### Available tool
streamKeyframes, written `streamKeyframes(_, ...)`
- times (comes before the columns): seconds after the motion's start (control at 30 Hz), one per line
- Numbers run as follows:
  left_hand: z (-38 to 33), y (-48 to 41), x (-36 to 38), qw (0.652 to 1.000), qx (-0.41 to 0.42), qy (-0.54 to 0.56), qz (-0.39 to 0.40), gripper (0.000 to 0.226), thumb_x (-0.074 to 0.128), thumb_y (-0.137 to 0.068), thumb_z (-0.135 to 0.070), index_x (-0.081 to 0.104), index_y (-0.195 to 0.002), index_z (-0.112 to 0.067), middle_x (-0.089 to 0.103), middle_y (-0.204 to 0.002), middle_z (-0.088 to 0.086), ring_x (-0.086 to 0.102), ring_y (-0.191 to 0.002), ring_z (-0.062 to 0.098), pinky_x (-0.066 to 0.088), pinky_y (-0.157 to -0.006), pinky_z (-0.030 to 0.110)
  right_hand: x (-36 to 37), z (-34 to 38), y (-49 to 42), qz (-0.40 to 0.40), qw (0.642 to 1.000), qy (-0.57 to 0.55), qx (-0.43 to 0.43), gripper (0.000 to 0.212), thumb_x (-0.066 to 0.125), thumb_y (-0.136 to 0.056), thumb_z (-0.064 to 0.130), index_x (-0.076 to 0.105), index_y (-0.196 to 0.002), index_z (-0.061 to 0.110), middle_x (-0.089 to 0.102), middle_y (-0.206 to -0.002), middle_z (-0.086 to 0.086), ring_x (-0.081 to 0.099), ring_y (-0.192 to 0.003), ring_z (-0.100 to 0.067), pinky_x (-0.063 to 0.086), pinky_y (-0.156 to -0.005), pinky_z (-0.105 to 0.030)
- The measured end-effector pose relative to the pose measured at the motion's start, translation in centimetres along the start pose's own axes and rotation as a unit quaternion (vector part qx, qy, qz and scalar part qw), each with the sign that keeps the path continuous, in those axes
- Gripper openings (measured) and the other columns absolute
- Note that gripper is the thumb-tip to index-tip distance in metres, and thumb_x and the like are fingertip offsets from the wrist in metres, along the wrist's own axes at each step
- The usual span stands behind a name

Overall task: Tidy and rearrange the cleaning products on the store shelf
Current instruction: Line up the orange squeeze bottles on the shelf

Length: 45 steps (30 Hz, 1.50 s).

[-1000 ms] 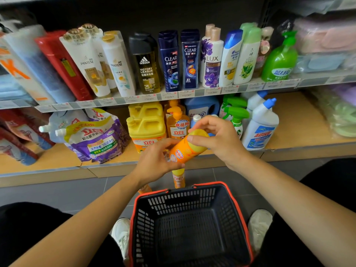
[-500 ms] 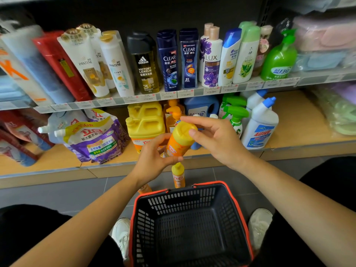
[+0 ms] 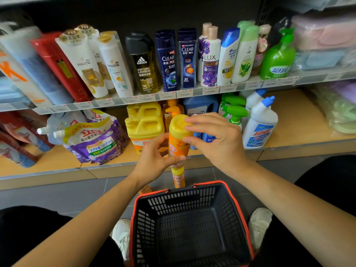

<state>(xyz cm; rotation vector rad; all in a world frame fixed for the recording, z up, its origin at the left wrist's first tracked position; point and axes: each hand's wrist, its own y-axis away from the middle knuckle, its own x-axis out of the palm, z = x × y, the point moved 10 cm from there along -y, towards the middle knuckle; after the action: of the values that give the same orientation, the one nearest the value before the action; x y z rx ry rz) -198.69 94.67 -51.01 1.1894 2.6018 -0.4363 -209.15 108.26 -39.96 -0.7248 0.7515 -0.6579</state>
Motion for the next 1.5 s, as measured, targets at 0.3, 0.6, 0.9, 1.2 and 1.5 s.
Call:
streamKeyframes(0.3, -0.5, 0.2, 0.2, 1.0, 0.009, -0.023, 0.011, 0.058, 0.088, -0.073, -0.026, 0.063, -0.125, -0.015, 0.073, -0.115, -0.005, 0.068, -0.109, 0.012, 0.058, -0.094, 0.041, -0.6, -2.5, -0.4, -0.016, 0.991, -0.088, 0.103, 0.011, 0.082, -0.077, 0.012, 0.078, -0.085, 0.006, 0.071, -0.095, -0.007, 0.069, -0.091, -0.018, 0.057, -0.078, -0.029)
streamKeyframes(0.6, -0.7, -0.1, -0.9, 0.992, -0.026, 0.115, -0.036, 0.046, 0.079, -0.078, -0.022, 0.065, -0.119, -0.009, 0.076, -0.112, 0.004, 0.072, -0.105, 0.021, 0.06, -0.087, 0.035, 4.2, -8.0, 2.1, 0.163, 0.951, -0.089, 0.247, 0.037, 0.073, -0.087, 0.008, 0.067, -0.12, 0.023, 0.071, -0.102, 0.013, 0.068, -0.093, -0.002, 0.057, -0.081, -0.022)
streamKeyframes(0.9, 1.8, -0.3, -3.3, 0.944, -0.119, 0.296, -0.083, 0.049, 0.069, -0.086, -0.036, 0.059, -0.128, -0.01, 0.073, -0.121, 0.007, 0.07, -0.113, 0.023, 0.061, -0.083, 0.038, 9.9, -9.8, 7.2, 0.287, 0.855, -0.22, 0.371, 0.053, 0.084, -0.078, 0.009, 0.057, -0.118, 0.031, 0.076, -0.101, 0.015, 0.071, -0.097, -0.004, 0.056, -0.077, -0.017)
streamKeyframes(1.2, 7.5, 2.9, -4.9, 0.9, -0.276, 0.317, -0.113, 0.047, 0.064, -0.093, -0.047, 0.062, -0.124, -0.012, 0.077, -0.109, 0.007, 0.077, -0.092, 0.021, 0.059, -0.065, 0.025, 9.4, -9.8, 4.1, 0.131, 0.891, -0.248, 0.357, 0.043, 0.086, -0.071, 0.015, 0.069, -0.109, 0.026, 0.077, -0.099, 0.008, 0.074, -0.09, -0.015, 0.06, -0.072, -0.027)
streamKeyframes(1.5, 12.3, 4.5, -9.1, 0.934, -0.324, 0.117, -0.097, 0.024, 0.068, -0.094, -0.033, 0.074, -0.098, -0.01, 0.079, -0.094, 0.01, 0.067, -0.055, 0.012, 0.047, -0.047, 0.019, 9.7, -10.7, 0.6, 0.098, 0.944, -0.076, 0.307, 0.022, 0.083, -0.079, 0.026, 0.07, -0.097, 0.027, 0.074, -0.098, -0.001, 0.071, -0.09, -0.014, 0.061, -0.079, -0.042)
